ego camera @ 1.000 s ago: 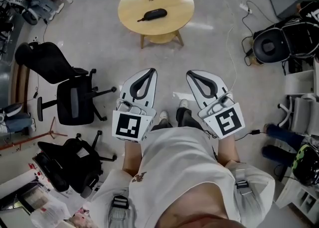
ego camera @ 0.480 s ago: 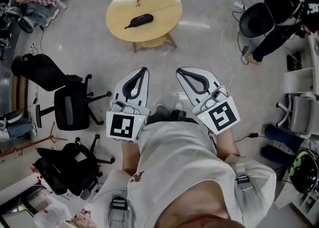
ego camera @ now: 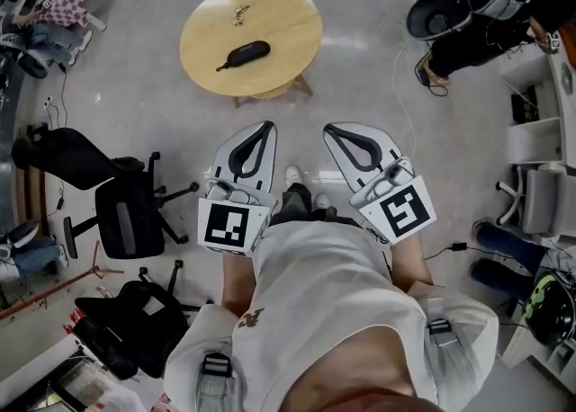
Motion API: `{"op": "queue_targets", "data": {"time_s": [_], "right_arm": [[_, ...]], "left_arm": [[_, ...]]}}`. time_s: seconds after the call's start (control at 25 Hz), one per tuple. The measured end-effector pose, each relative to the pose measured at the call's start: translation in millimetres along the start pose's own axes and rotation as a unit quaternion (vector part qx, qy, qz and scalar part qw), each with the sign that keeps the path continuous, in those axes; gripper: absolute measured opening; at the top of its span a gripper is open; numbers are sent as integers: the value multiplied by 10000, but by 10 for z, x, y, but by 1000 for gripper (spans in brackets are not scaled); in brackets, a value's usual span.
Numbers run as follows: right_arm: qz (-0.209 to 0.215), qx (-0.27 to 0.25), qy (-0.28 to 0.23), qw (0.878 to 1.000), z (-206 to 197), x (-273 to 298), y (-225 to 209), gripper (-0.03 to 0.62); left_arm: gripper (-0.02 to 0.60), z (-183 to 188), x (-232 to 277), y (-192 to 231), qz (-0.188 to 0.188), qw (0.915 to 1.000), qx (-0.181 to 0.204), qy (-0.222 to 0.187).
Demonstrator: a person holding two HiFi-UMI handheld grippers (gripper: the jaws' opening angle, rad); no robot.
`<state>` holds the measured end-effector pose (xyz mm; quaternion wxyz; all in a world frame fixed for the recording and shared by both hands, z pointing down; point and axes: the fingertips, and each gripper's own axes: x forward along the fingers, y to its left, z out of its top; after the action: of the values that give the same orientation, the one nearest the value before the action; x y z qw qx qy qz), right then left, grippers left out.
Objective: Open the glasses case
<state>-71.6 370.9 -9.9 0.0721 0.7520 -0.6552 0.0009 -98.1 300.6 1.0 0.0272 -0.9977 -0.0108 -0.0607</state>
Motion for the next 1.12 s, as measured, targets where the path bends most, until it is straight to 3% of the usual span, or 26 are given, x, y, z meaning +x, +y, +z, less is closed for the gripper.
{"op": "queue_targets", "data": {"time_s": [0.28, 0.6, 0.88, 1.12], "right_arm": [[-307, -140, 126, 9994, 138, 457, -319, 21], [-500, -69, 267, 9984, 104, 749, -552, 20], [-305, 29, 203, 9993, 67, 1009, -894, 21], [165, 79, 117, 9998, 14, 1232, -1397, 21]], "left_arm": [[20, 214, 426, 456, -328, 9992, -58, -202], [20, 166, 676, 720, -553, 9984, -48, -118], [18, 192, 1031, 907, -376, 9993, -6, -7], [20, 263, 1473, 1006, 75, 9999, -51, 104]]}}
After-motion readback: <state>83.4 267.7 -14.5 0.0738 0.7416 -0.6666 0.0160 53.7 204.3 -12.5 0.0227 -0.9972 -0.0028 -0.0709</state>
